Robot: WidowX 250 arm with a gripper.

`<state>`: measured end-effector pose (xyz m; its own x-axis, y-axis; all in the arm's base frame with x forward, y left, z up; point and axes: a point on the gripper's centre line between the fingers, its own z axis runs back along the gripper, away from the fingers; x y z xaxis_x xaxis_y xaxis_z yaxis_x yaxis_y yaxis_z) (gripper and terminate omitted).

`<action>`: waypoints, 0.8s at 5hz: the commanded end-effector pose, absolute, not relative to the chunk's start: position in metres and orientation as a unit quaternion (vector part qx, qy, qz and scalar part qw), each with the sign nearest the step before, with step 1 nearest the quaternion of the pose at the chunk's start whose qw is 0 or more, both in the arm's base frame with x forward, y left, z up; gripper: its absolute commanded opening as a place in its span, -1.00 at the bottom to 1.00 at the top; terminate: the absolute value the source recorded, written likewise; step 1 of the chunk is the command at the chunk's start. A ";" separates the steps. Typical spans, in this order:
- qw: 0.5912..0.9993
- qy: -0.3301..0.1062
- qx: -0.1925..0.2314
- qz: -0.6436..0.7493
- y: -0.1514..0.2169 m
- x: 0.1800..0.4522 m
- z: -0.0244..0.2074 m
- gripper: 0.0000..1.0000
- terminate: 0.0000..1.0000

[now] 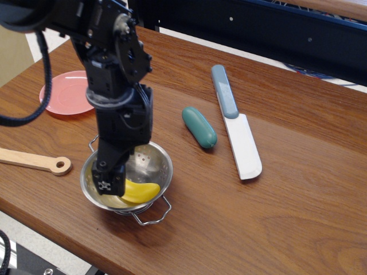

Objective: Take banana out of colander

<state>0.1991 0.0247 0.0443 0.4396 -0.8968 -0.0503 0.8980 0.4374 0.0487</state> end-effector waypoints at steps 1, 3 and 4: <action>0.842 0.012 0.027 -0.539 0.018 0.211 0.038 1.00 -1.00; 0.842 0.020 0.047 -0.537 0.015 0.207 0.021 1.00 -1.00; 0.846 0.018 0.050 -0.530 0.014 0.210 0.017 -1.00 -1.00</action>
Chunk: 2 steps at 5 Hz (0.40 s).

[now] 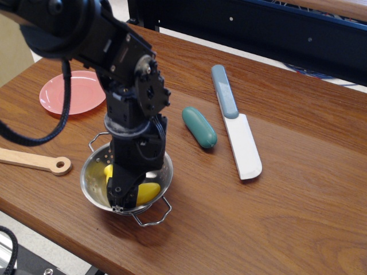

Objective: Take banana out of colander

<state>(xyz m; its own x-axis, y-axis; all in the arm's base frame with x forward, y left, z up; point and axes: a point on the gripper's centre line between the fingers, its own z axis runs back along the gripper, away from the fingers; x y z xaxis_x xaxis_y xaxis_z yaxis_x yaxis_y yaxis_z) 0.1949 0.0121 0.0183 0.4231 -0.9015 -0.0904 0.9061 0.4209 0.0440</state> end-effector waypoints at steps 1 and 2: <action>0.855 0.009 0.041 -0.516 0.017 0.219 0.030 -1.00 -1.00; 0.869 -0.007 0.027 -0.494 0.020 0.229 0.054 -1.00 -1.00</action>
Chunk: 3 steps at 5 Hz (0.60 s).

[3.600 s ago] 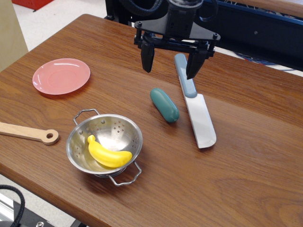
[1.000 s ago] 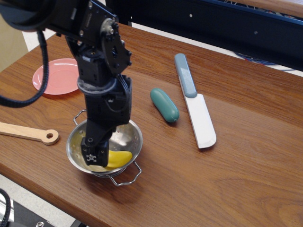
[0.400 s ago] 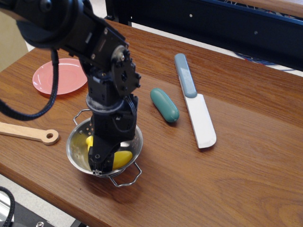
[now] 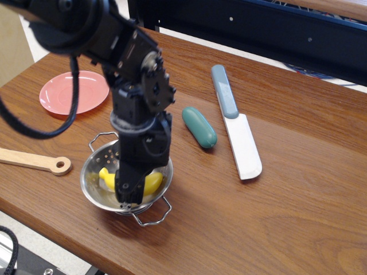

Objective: Take banana out of colander

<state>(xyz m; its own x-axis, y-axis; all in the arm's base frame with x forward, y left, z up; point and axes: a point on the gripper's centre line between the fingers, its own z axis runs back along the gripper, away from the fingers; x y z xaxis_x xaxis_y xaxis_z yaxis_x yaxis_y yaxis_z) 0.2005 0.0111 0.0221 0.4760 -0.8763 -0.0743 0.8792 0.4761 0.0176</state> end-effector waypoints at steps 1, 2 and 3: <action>0.881 -0.023 0.017 -0.472 0.019 0.234 0.077 -1.00 -1.00; 0.902 -0.061 0.008 -0.427 0.022 0.250 0.099 -1.00 -1.00; 0.939 -0.075 0.023 -0.334 0.034 0.281 0.099 -1.00 -1.00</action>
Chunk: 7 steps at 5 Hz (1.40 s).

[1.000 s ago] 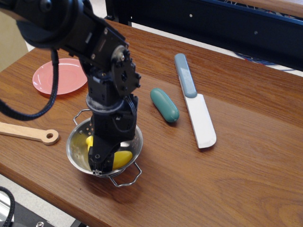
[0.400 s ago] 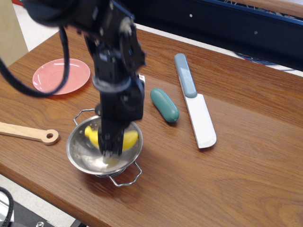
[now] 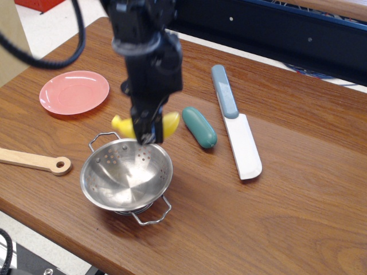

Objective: Take banana out of colander

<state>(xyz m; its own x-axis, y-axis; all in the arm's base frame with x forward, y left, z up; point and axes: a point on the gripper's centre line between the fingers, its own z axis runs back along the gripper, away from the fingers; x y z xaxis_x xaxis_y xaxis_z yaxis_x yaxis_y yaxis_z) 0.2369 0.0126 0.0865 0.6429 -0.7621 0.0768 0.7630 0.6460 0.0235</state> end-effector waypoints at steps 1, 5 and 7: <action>0.957 -0.084 0.031 -0.276 0.049 0.307 0.095 -1.00 -1.00; 0.980 -0.064 0.054 -0.182 0.101 0.365 0.037 -1.00 -1.00; 0.982 -0.055 0.035 -0.176 0.102 0.362 0.031 1.00 -1.00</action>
